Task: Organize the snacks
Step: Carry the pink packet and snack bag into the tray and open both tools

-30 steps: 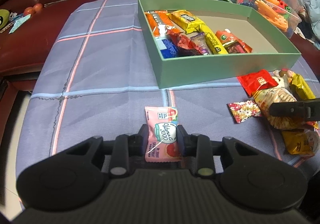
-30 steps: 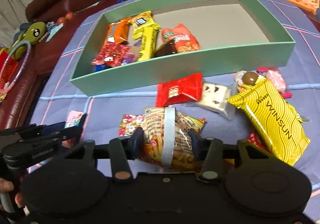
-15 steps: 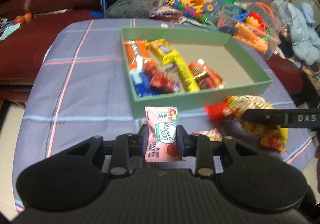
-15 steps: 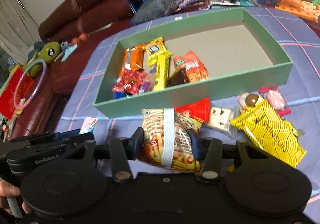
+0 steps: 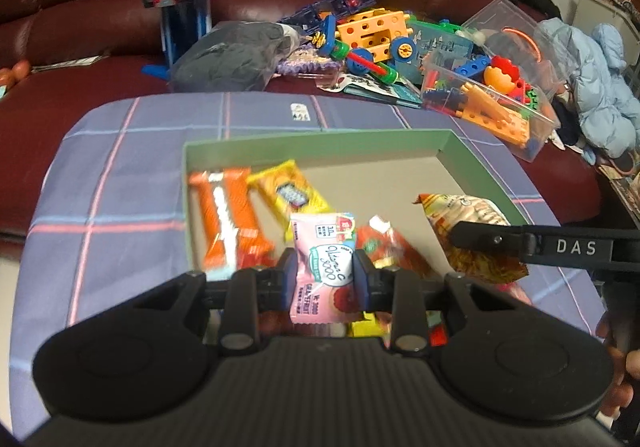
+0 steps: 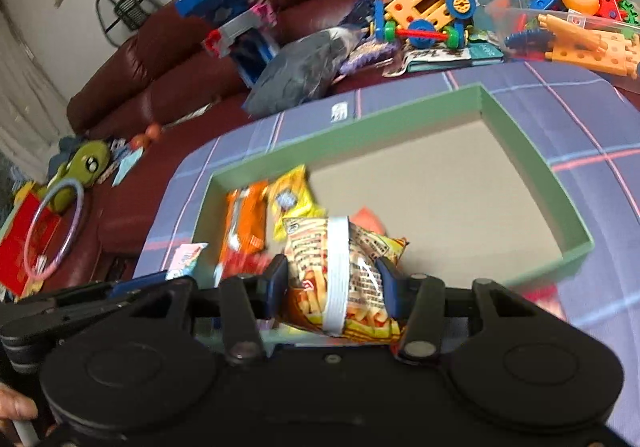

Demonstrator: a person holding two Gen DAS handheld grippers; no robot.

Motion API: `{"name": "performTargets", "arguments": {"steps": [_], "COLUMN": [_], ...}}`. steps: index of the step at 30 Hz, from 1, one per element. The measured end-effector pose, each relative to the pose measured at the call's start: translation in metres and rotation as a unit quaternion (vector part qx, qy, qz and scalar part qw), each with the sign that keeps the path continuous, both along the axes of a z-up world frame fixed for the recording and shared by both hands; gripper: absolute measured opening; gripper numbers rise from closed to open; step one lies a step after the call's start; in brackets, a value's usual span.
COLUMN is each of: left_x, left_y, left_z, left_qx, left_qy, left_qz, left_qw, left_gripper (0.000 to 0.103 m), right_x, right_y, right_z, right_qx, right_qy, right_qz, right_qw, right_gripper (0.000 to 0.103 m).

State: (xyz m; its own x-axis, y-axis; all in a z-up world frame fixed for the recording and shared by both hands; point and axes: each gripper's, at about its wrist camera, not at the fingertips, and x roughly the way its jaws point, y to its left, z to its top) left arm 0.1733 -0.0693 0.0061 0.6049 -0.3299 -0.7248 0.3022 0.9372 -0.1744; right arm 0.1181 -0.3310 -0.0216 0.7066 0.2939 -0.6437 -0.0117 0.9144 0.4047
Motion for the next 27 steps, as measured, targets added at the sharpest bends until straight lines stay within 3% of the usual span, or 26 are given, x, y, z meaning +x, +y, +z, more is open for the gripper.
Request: {"name": "performTargets", "arguments": {"steps": [14,17,18,19,22,23,24,27], "left_x": [0.116,0.133,0.137,0.139,0.140,0.139,0.137,0.134], "left_y": [-0.059,-0.066,-0.068,-0.067,-0.064,-0.063,-0.062,-0.059], "left_z": [-0.029,-0.034,-0.036,-0.037,-0.040,-0.040,-0.040,-0.041], "left_qx": [0.021,0.027,0.032,0.035,0.036,0.038,0.040,0.041], "left_qy": [0.023,0.021,0.018,0.018,0.018,0.015,0.013,0.021], "left_qz": [-0.008,0.002,0.011,0.016,0.034,0.041,0.046,0.046], "left_qw": [0.9995,0.9994,0.9993,0.9991,0.9986,0.9984,0.9980,0.9979], "left_gripper": [0.029,0.034,0.042,0.059,0.095,0.098,0.102,0.103], "right_x": [0.115,0.130,0.136,0.140,0.149,0.151,0.150,0.149], "right_y": [-0.019,-0.019,-0.020,-0.022,-0.027,-0.028,-0.030,-0.036], "right_z": [-0.030,-0.033,-0.035,-0.036,-0.037,-0.037,-0.036,-0.035], "right_qx": [0.028,0.035,0.042,0.050,0.076,0.081,0.084,0.084], "right_qy": [0.024,0.023,0.022,0.022,0.024,0.023,0.018,0.015], "right_qz": [-0.029,-0.030,-0.031,-0.034,-0.038,-0.038,-0.039,-0.046], "right_qw": [0.999,0.999,0.998,0.998,0.996,0.996,0.996,0.995], "right_gripper": [0.047,0.048,0.053,0.056,0.082,0.093,0.098,0.103]}}
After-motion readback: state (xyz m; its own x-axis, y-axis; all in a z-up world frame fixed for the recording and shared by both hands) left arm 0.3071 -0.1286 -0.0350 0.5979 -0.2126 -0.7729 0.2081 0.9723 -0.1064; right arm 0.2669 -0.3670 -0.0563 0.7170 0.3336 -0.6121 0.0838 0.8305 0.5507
